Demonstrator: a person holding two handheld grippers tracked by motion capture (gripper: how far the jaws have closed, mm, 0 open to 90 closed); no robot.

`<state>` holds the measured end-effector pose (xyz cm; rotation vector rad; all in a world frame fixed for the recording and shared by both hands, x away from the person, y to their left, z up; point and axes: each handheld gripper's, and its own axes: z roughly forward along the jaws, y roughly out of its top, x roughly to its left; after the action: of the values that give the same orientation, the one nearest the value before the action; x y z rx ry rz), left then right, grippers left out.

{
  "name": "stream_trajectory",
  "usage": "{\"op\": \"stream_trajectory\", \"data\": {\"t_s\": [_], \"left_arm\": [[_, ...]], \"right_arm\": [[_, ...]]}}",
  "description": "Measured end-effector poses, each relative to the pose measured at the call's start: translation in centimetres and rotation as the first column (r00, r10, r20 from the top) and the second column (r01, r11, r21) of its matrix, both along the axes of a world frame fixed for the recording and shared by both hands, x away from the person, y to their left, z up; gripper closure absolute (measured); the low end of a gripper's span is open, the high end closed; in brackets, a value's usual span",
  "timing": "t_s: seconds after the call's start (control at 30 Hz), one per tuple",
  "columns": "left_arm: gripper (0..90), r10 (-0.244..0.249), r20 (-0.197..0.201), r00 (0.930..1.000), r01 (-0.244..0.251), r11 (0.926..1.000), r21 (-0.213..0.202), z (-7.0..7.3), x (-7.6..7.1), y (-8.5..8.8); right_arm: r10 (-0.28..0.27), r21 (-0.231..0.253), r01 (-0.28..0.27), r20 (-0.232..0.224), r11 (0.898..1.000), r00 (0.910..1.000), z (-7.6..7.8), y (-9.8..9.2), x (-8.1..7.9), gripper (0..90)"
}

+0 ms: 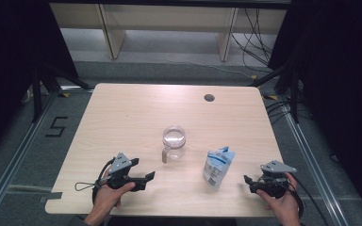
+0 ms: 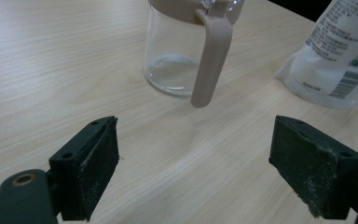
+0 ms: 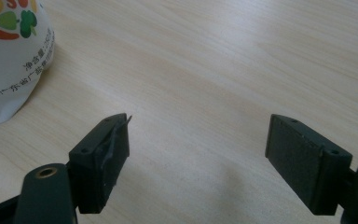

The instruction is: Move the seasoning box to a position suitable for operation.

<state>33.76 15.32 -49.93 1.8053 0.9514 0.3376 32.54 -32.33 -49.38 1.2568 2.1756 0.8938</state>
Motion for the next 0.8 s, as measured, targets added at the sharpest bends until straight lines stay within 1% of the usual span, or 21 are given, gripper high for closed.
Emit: {"op": "stream_trajectory", "data": {"t_s": [0.03, 0.07, 0.13, 0.17, 0.2, 0.23, 0.27, 0.3, 0.33, 0.37, 0.4, 0.43, 0.47, 0.5, 0.53, 0.57, 0.6, 0.67, 0.7, 0.73, 0.8], "left_arm": [[15.2, 0.007, 0.004, 1.0000, -0.007, 1.0000, 0.006, 0.1, 0.0, -0.3], [15.4, -0.005, -0.002, 1.0000, 0.005, 1.0000, -0.005, 0.2, 0.1, -0.5], [15.3, -0.010, -0.026, 0.9996, 0.009, 0.9995, -0.029, 0.3, 0.3, -1.0], [15.2, -0.012, -0.018, 0.9998, 0.011, 0.9997, -0.022, 0.3, 0.3, -1.3], [15.2, -0.007, -0.007, 0.9999, 0.007, 1.0000, 0.006, 0.5, 0.5, -1.6], [15.2, -0.007, -0.007, 0.9999, 0.007, 1.0000, 0.006, 0.5, 0.5, -1.6], [15.2, -0.007, -0.011, 0.9999, 0.007, 0.9999, -0.011, 0.5, 0.6, -1.8], [15.2, 0.001, -0.009, 1.0000, -0.001, 1.0000, -0.003, 0.6, 0.8, -2.0], [15.7, 0.002, -0.018, 0.9998, -0.003, 0.9999, -0.015, 0.7, 1.3, -2.2], [15.7, 0.002, -0.018, 0.9998, -0.003, 0.9999, -0.015, 0.7, 1.3, -2.2], [15.7, 0.009, -0.027, 0.9996, -0.010, 0.9996, -0.025, 0.8, 1.4, -2.5], [15.7, 0.013, -0.019, 0.9997, -0.014, 0.9996, -0.024, 0.8, 1.6, -2.7], [15.7, 0.009, -0.003, 1.0000, -0.009, 1.0000, 0.003, 0.8, 1.8, -2.9], [15.6, 0.018, 0.004, 0.9998, -0.018, 0.9997, 0.015, 0.9, 1.9, -3.2], [16.0, 0.027, -0.002, 0.9996, -0.027, 0.9995, 0.017, 0.8, 2.1, -3.4], [16.0, 0.031, 0.000, 0.9995, -0.030, 0.9991, 0.030, 0.8, 2.2, -3.6], [17.6, 0.037, 0.005, 0.9993, -0.037, 0.9984, 0.042, 0.8, 2.5, -4.0], [17.6, 0.038, 0.013, 0.9992, -0.039, 0.9983, 0.045, 0.8, 2.8, -4.1], [18.2, 0.043, 0.020, 0.9989, -0.044, 0.9974, 0.057, 0.8, 2.9, -4.2], [21.9, 0.046, 0.032, 0.9984, -0.048, 0.9965, 0.068, 0.8, 3.2, -4.5], [24.0, 0.042, 0.036, 0.9985, -0.045, 0.9964, 0.072, 0.8, 3.4, -4.6]], "right_arm": [[0.007, -0.003, -0.007, 0.006, 1.000, 1.0000, 0.0, 0.0, 0.1, 22.7], [0.013, -0.013, -0.013, 0.007, 1.000, 0.9999, 0.0, -0.2, 0.1, 22.7], [-0.018, 0.009, 0.018, -0.015, 1.000, 0.9997, 0.2, 0.0, -0.2, 22.6], [-0.004, -0.005, 0.004, 0.002, 1.000, 1.0000, 0.1, -0.2, -0.1, 22.7], [0.001, 0.005, -0.001, -0.003, 1.000, 1.0000, 0.2, 0.0, -0.1, 22.8], [0.001, 0.005, -0.001, -0.003, 1.000, 1.0000, 0.2, 0.0, -0.1, 22.8], [-0.007, 0.006, 0.007, -0.006, 1.000, 1.0000, 0.2, 0.0, -0.2, 22.8], [-0.006, 0.006, 0.006, -0.007, 1.000, 1.0000, 0.2, 0.1, -0.2, 22.8], [-0.012, 0.012, 0.012, -0.008, 1.000, 0.9999, 0.2, 0.1, -0.2, 22.8], [-0.012, 0.012, 0.012, -0.008, 1.000, 0.9999, 0.2, 0.1, -0.2, 22.8], [-0.024, 0.034, 0.025, -0.018, 0.999, 0.9995, 0.2, 0.3, -0.3, 22.8], [-0.009, 0.010, 0.009, 0.005, 1.000, 1.0000, 0.1, 0.1, -0.2, 22.8], [-0.010, 0.013, 0.010, 0.003, 1.000, 0.9999, 0.1, 0.1, -0.2, 22.8], [-0.008, 0.014, 0.008, -0.004, 1.000, 1.0000, 0.1, 0.1, -0.2, 22.8], [0.007, 0.015, -0.007, -0.010, 1.000, 0.9999, 0.1, 0.1, -0.1, 22.8], [0.007, 0.015, -0.007, -0.010, 1.000, 0.9999, 0.1, 0.1, -0.1, 22.8], [0.006, 0.004, -0.006, 0.005, 1.000, 1.0000, 0.1, 0.1, -0.1, 22.8], [-0.008, 0.014, 0.008, 0.002, 1.000, 1.0000, 0.1, 0.2, -0.2, 22.8], [-0.016, 0.028, 0.016, -0.017, 0.999, 0.9997, 0.1, 0.3, -0.3, 22.8], [0.009, 0.012, -0.009, -0.004, 1.000, 0.9999, 0.1, 0.1, -0.2, 22.8], [0.005, 0.011, -0.005, -0.002, 1.000, 1.0000, 0.1, 0.2, -0.2, 22.8]]}}
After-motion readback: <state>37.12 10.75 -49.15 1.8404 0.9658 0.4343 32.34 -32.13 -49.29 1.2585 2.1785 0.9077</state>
